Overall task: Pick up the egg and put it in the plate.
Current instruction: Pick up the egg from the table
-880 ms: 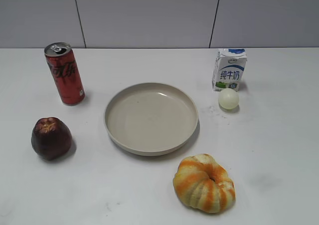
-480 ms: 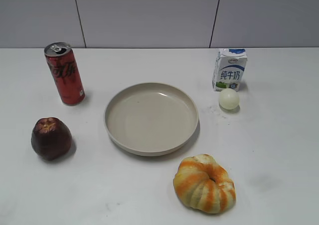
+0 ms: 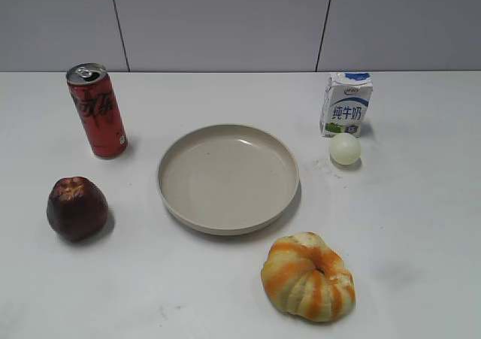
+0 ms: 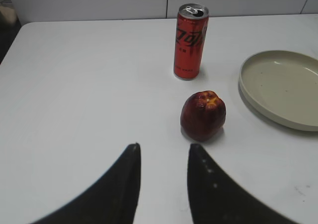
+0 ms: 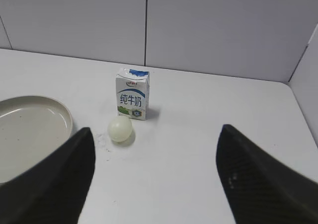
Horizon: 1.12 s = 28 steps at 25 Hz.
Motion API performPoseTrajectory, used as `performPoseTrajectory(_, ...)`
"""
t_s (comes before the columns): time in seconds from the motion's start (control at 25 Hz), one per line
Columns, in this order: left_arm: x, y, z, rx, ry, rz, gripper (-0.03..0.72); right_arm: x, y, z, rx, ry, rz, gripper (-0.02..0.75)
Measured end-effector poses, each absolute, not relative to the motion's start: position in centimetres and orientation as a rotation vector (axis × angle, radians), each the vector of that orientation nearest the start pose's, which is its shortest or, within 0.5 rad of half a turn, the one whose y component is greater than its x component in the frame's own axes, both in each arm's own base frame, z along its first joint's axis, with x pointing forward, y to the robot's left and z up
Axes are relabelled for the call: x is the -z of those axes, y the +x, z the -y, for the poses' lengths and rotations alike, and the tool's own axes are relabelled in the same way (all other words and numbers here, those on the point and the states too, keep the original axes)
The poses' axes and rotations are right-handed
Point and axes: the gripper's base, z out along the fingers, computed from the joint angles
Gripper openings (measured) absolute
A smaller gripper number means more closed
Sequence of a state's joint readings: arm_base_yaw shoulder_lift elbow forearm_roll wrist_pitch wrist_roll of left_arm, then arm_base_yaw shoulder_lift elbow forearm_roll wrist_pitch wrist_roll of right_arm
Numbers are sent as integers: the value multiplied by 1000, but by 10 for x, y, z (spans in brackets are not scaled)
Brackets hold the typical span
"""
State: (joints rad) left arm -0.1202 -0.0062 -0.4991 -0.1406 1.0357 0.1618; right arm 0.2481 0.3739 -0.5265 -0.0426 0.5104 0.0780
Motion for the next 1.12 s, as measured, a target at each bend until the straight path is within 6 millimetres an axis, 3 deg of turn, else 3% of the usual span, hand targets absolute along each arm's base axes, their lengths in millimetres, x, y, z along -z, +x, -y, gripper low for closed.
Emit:
performPoseTrajectory(0.32, -280, -6, 10, 141, 287, -1988, 239, -309, 172, -43, -173, -197, -2074, 574)
performPoseTrajectory(0.56, -280, -6, 10, 141, 287, -1988, 237, -299, 244, -63, -195, -174, -2352, 574)
performPoseTrajectory(0.88, -280, -6, 10, 141, 287, -1988, 237, -282, 318, -88, -243, -156, -2608, 574)
performPoseTrajectory(1.12, -280, -6, 10, 141, 287, -1988, 237, -245, 367, -104, -242, -170, -2810, 574)
